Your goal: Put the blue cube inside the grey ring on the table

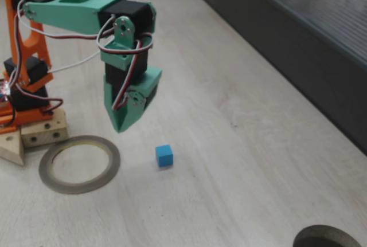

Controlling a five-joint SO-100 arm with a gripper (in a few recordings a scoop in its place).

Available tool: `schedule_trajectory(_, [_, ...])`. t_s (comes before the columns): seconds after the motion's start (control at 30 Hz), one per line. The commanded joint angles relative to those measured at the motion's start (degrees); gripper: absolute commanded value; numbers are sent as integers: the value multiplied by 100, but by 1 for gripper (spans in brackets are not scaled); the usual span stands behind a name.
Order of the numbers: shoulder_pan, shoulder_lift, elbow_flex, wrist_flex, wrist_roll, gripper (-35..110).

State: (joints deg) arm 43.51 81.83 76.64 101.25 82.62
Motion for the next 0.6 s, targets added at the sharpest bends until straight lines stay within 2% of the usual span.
schedule_trajectory(0.0, [26, 97, -105, -791, 88, 1])
schedule_trajectory(0.23, [-835, -835, -158, -2004, 53, 1])
schedule_trajectory(0.57, [-1160, -1151, -176, -1969, 70, 0])
